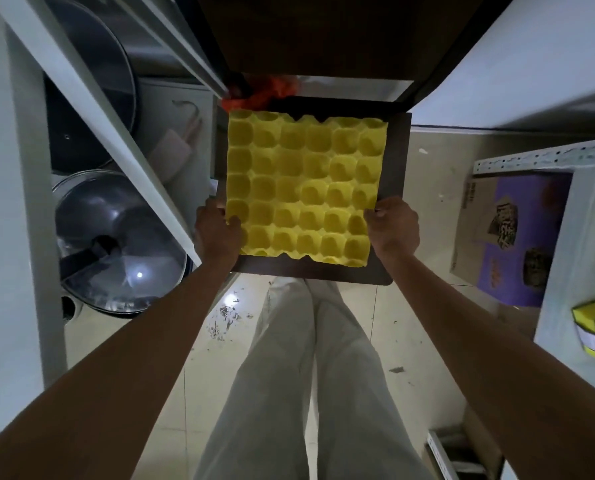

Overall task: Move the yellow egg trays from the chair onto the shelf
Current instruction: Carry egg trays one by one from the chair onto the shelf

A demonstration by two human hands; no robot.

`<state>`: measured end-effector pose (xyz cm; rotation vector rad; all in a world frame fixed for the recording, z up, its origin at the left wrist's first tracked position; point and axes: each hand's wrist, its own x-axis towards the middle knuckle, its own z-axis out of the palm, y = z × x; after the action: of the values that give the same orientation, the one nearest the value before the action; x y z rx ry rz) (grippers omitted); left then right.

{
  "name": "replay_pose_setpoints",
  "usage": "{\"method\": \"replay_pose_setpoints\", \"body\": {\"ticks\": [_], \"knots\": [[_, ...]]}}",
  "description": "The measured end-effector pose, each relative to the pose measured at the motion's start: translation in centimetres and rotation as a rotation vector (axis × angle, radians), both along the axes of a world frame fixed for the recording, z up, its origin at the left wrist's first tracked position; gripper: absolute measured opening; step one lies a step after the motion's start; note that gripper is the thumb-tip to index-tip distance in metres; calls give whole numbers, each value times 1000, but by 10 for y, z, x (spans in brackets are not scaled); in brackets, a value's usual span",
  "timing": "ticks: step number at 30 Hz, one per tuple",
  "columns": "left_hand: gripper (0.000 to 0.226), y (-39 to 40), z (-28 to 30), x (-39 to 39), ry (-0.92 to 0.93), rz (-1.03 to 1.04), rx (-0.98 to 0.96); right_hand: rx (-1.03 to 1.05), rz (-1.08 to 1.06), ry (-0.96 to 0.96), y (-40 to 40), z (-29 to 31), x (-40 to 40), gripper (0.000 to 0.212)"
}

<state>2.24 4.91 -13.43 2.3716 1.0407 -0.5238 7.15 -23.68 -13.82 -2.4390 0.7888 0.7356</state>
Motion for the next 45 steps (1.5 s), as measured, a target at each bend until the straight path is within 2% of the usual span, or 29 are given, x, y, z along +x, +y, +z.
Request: {"method": "replay_pose_setpoints", "body": {"ticks": [5, 9, 13, 16, 19, 22, 24, 26, 30, 34, 36, 38, 39, 42, 45], "knots": [[15, -3, -1, 6, -33, 128, 34, -39, 35, 19, -1, -8, 1, 26], [16, -10, 1, 6, 3, 219, 100, -66, 64, 34, -8, -8, 4, 24], [5, -6, -2, 8, 33, 114, 72, -79, 136, 53, -17, -5, 8, 24], [20, -1, -4, 13, 76, 26, 48, -95, 182, 44, -19, 2, 9, 22], [30, 4, -3, 17, 69, -36, 18, -71, 198, 43, -18, 10, 11, 6], [26, 6, -1, 17, 59, -56, -31, -36, 188, 76, -19, 17, 14, 9], [18, 5, 2, 18, 42, -11, -69, 29, 158, 103, -19, 20, 15, 9], [18, 4, 6, 17, 8, -9, -28, 104, 107, 115, -19, 21, 14, 6], [20, 3, 11, 12, -103, -57, 46, 146, -19, 97, -17, 20, 9, 19], [23, 4, 11, 12, -35, 115, -136, 262, -175, 37, -6, 24, 5, 4], [32, 9, 8, 15, 17, 223, -283, 401, -392, 60, -3, 26, 6, 9], [37, 13, 7, 16, 46, 236, -380, 519, -596, 115, -2, 28, 7, 9], [38, 13, 6, 15, 45, 220, -415, 537, -628, 120, -2, 27, 6, 8], [42, 12, 5, 14, 9, 219, -462, 473, -574, 75, -1, 24, 6, 16], [35, 11, 6, 17, -12, 272, -489, 504, -540, 88, -1, 26, 9, 20]]}}
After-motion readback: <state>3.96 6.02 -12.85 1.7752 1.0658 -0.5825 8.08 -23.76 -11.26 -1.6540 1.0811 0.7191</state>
